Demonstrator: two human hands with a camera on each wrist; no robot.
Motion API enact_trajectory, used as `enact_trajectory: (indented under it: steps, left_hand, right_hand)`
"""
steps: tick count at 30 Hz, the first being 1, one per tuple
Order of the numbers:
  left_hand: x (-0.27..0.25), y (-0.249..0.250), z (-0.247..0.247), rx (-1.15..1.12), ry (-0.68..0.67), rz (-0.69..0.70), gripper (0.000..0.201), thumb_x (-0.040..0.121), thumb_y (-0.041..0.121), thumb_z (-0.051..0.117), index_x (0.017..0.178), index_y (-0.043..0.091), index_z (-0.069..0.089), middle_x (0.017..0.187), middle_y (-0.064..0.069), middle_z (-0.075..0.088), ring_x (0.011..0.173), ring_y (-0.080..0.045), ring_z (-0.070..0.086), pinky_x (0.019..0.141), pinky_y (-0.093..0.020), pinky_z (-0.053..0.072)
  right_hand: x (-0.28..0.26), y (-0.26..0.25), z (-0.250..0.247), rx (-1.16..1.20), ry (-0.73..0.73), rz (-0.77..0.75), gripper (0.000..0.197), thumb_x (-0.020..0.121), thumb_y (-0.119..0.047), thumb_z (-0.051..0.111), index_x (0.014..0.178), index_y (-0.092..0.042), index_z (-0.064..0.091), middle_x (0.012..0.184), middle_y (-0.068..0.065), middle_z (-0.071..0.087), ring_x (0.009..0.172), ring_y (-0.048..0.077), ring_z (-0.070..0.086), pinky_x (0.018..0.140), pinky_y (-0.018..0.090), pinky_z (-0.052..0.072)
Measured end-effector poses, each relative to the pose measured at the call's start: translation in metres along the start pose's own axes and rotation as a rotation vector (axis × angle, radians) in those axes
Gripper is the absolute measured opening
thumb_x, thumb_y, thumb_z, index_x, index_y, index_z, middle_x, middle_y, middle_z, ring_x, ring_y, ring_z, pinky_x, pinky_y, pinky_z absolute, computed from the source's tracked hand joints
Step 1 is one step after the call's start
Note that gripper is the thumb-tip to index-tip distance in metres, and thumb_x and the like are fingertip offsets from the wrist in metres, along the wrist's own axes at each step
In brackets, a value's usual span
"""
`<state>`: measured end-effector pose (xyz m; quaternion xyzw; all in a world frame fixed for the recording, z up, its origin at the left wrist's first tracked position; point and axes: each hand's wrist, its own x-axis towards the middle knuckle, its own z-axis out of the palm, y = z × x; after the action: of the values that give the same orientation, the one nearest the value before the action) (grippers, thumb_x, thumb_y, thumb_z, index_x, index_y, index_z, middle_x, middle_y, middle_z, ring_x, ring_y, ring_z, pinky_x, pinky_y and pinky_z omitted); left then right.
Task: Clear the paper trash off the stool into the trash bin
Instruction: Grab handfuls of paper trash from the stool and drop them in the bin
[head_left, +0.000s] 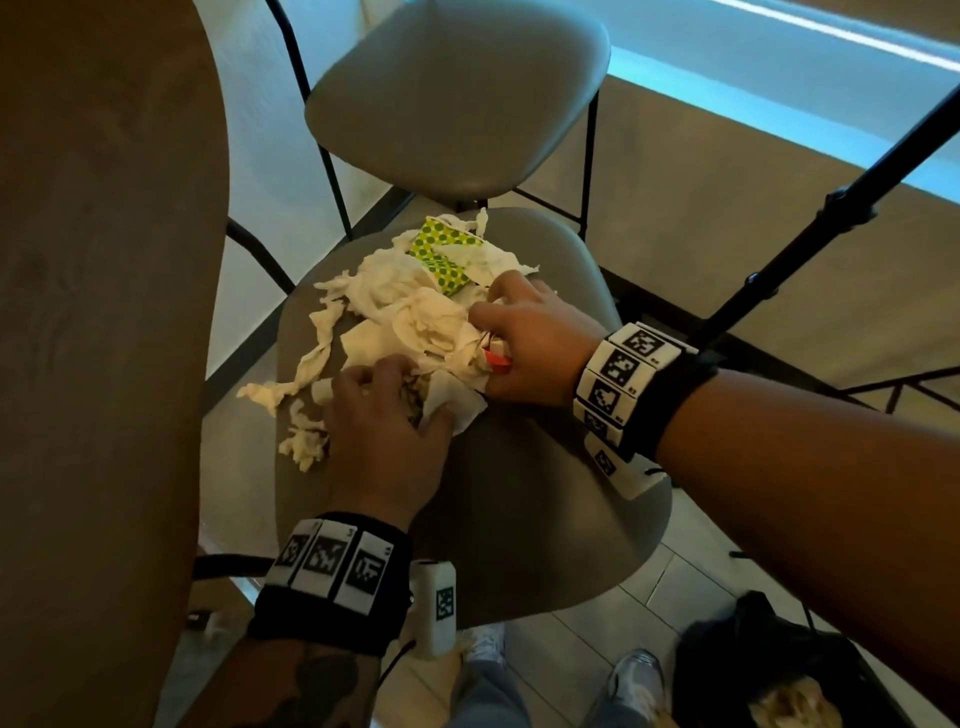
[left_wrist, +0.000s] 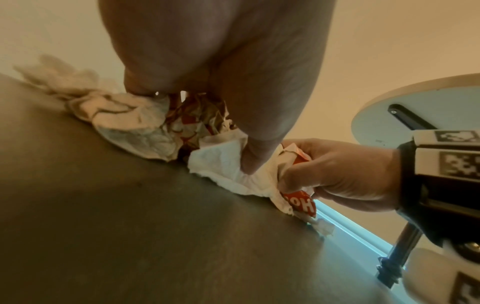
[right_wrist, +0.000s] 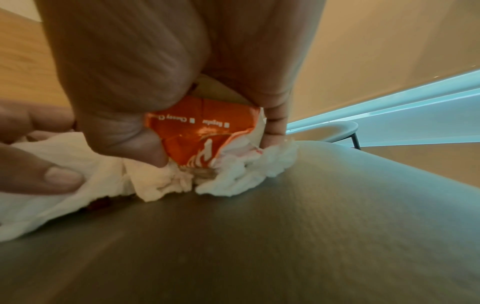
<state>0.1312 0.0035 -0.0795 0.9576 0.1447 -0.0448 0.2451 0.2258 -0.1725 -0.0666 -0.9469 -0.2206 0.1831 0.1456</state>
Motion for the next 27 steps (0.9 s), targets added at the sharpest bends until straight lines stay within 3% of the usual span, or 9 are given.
enact_trajectory:
  steps: [4, 9, 18, 23, 27]
  left_hand:
    - [-0.011, -0.003, -0.006, 0.038, -0.008, 0.036, 0.06, 0.089, 0.05, 0.068, 0.141, 0.03, 0.045, 0.145, -0.008, 0.042, 0.134, -0.03, 0.036, 0.091, -0.028, 0.022]
    - [-0.017, -0.012, -0.003, -0.077, 0.004, 0.072, 0.058, 0.083, 0.05, 0.067, 0.133, 0.028, 0.046, 0.133, -0.008, 0.047, 0.12, -0.029, 0.047, 0.092, -0.043, 0.046]
    - [-0.03, -0.012, -0.017, -0.265, 0.042, 0.172, 0.044, 0.08, 0.037, 0.072, 0.115, 0.032, 0.045, 0.115, -0.005, 0.049, 0.1, -0.021, 0.05, 0.068, -0.028, 0.041]
    - [-0.038, -0.014, -0.017, -0.279, 0.041, 0.216, 0.041, 0.079, 0.047, 0.065, 0.113, 0.035, 0.044, 0.111, -0.003, 0.051, 0.097, -0.022, 0.053, 0.071, -0.036, 0.05]
    - [-0.042, -0.012, -0.019, -0.304, 0.06, 0.231, 0.041, 0.079, 0.042, 0.066, 0.114, 0.027, 0.049, 0.11, -0.006, 0.053, 0.095, -0.022, 0.054, 0.067, -0.024, 0.042]
  right_hand:
    - [-0.011, -0.003, 0.003, 0.012, -0.015, -0.01, 0.065, 0.076, -0.049, 0.076, 0.133, -0.035, 0.048, 0.143, 0.005, 0.036, 0.126, 0.026, 0.042, 0.096, 0.043, 0.052]
    - [-0.026, -0.006, 0.002, 0.046, -0.022, -0.025, 0.064, 0.076, -0.047, 0.077, 0.132, -0.036, 0.048, 0.141, 0.004, 0.037, 0.128, 0.025, 0.042, 0.097, 0.042, 0.053]
    - [-0.052, -0.007, -0.005, 0.285, 0.063, 0.036, 0.058, 0.076, -0.046, 0.077, 0.128, -0.037, 0.052, 0.123, -0.005, 0.042, 0.108, 0.014, 0.047, 0.087, 0.031, 0.053]
    - [-0.067, -0.007, -0.002, 0.327, 0.075, 0.041, 0.051, 0.077, -0.044, 0.076, 0.122, -0.035, 0.054, 0.117, -0.005, 0.042, 0.101, 0.013, 0.05, 0.081, 0.027, 0.053]
    - [-0.076, -0.007, -0.001, 0.357, 0.099, 0.028, 0.049, 0.077, -0.046, 0.076, 0.12, -0.035, 0.056, 0.117, -0.004, 0.045, 0.1, 0.013, 0.051, 0.083, 0.031, 0.055]
